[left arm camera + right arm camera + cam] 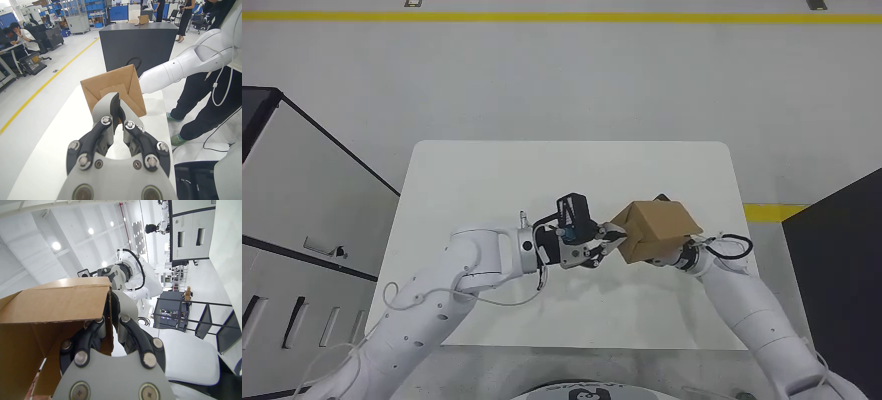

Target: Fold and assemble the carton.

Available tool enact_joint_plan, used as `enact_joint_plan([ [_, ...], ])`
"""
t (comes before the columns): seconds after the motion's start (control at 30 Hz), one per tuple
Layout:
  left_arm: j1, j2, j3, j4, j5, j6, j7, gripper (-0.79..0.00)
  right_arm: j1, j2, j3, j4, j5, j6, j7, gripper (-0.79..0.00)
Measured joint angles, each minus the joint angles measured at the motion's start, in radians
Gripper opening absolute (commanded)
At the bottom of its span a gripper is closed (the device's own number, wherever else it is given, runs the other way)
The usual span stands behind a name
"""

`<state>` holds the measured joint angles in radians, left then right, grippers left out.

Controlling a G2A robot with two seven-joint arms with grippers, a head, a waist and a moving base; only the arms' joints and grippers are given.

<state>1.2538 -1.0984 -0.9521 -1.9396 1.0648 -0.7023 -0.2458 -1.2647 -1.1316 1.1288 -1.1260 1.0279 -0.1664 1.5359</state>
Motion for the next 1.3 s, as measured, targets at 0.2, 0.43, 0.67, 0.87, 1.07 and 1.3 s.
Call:
enact_joint_plan([
  [0.2,-0.012,-0.004,0.014,0.004,-0.006,0.003,-0.003,-0.785,0.000,0.005,-0.007,-0.002,0.014,-0.008,0.000,-0.785],
  [0.43,-0.027,-0.009,0.028,0.004,-0.005,0.006,-0.010,-0.785,0.003,0.011,-0.016,-0.001,0.020,-0.016,0.000,-0.785],
  [0.67,-0.032,-0.012,0.040,-0.001,0.002,0.010,-0.011,-0.785,0.006,0.018,-0.026,-0.003,0.026,-0.021,0.000,-0.785],
  [0.87,-0.022,-0.012,0.036,-0.009,0.010,0.016,-0.005,-0.785,0.008,0.023,-0.035,0.004,0.027,-0.028,0.000,-0.785],
  [1.07,-0.011,-0.010,0.028,-0.018,0.028,0.019,0.000,-0.785,0.006,0.025,-0.040,0.008,0.026,-0.036,0.000,-0.785],
  [1.3,-0.007,-0.009,0.029,-0.020,0.040,0.014,-0.002,-0.785,0.002,0.028,-0.043,0.005,0.025,-0.040,0.000,-0.785],
])
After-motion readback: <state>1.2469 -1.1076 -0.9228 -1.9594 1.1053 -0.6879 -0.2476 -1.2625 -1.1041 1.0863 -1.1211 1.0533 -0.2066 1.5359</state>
